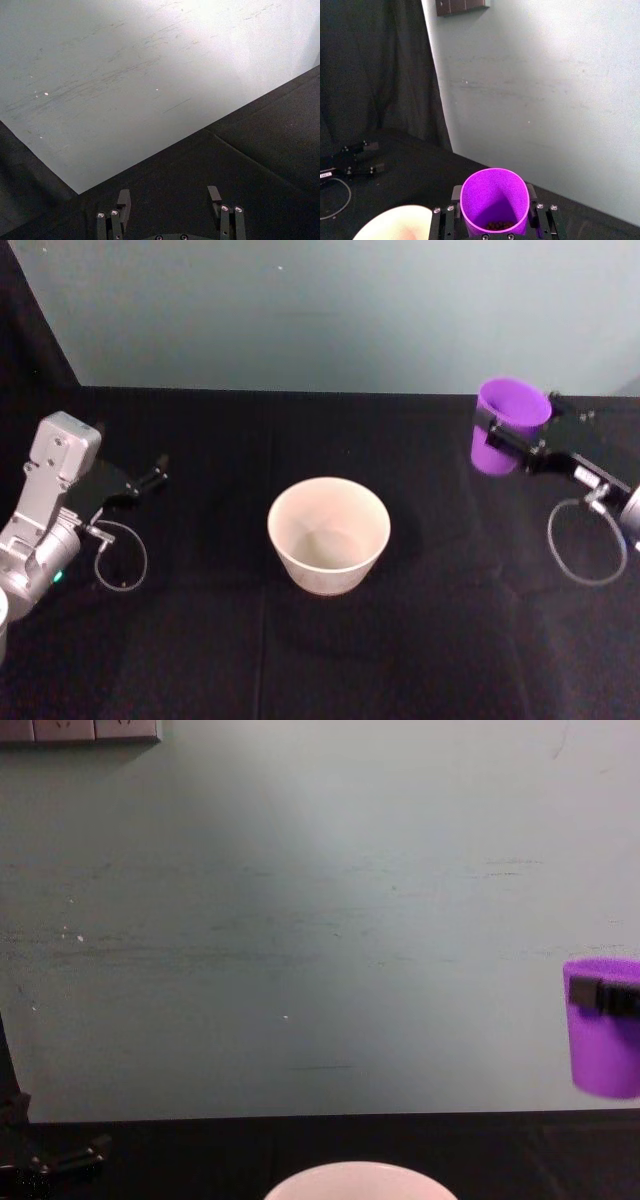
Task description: Pick up the cup and pour the mung beans from the cup into the bowl.
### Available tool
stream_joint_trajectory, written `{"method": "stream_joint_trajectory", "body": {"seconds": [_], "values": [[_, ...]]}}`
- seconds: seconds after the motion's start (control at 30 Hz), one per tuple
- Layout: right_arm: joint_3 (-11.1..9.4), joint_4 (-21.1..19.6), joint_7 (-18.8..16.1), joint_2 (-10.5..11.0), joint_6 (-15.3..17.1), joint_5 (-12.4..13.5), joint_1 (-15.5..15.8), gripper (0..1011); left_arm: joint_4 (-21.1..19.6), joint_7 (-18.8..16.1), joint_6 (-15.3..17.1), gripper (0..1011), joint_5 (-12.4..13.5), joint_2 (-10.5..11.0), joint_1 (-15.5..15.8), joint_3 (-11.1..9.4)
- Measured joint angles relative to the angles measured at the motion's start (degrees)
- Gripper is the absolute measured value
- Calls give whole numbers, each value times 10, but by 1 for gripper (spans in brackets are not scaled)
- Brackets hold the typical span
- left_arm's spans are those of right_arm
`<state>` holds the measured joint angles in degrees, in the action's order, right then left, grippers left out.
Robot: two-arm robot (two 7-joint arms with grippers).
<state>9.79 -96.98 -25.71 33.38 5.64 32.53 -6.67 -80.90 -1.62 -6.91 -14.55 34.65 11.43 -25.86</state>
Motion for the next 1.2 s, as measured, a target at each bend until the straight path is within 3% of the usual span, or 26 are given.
{"method": "stream_joint_trajectory", "body": {"seconds": [0.3,1.2], "values": [[-10,-40,15,29,27,16,-7,735,0,0,0,1000,0,0,0,0],[-8,-35,13,25,23,13,-6,734,0,0,0,1000,0,0,0,0]]}}
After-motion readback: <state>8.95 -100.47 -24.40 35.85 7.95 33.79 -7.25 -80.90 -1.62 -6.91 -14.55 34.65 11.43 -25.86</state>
